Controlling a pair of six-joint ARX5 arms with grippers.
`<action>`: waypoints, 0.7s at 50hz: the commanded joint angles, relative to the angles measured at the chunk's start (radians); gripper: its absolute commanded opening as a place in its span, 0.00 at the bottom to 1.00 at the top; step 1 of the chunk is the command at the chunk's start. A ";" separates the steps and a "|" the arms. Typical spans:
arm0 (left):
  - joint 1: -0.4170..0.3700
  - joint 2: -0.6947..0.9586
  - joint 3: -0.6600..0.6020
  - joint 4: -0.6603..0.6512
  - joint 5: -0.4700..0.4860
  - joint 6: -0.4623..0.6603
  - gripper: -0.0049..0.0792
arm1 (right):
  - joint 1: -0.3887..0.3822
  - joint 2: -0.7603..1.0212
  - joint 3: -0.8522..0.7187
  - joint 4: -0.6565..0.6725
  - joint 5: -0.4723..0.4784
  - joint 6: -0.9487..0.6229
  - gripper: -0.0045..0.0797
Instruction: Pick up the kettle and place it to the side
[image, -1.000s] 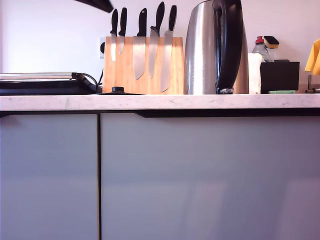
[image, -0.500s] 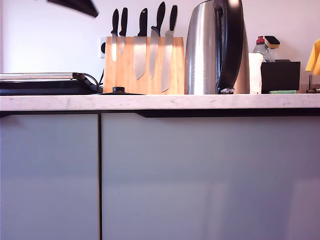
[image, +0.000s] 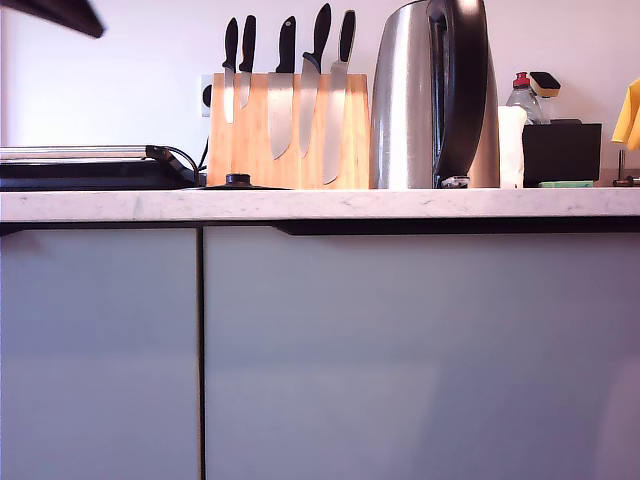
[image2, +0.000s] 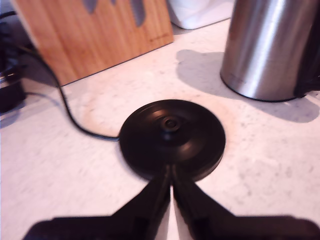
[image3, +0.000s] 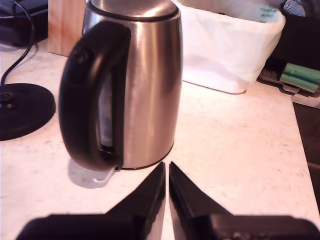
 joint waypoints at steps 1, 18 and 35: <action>0.020 -0.015 -0.051 0.010 0.000 -0.006 0.04 | -0.015 -0.020 -0.060 0.051 0.008 0.006 0.05; 0.077 -0.166 -0.266 0.119 -0.031 -0.063 0.04 | -0.055 -0.157 -0.248 0.177 0.052 0.022 0.05; 0.085 -0.254 -0.443 0.214 -0.068 -0.082 0.04 | -0.153 -0.255 -0.375 0.225 0.010 0.032 0.05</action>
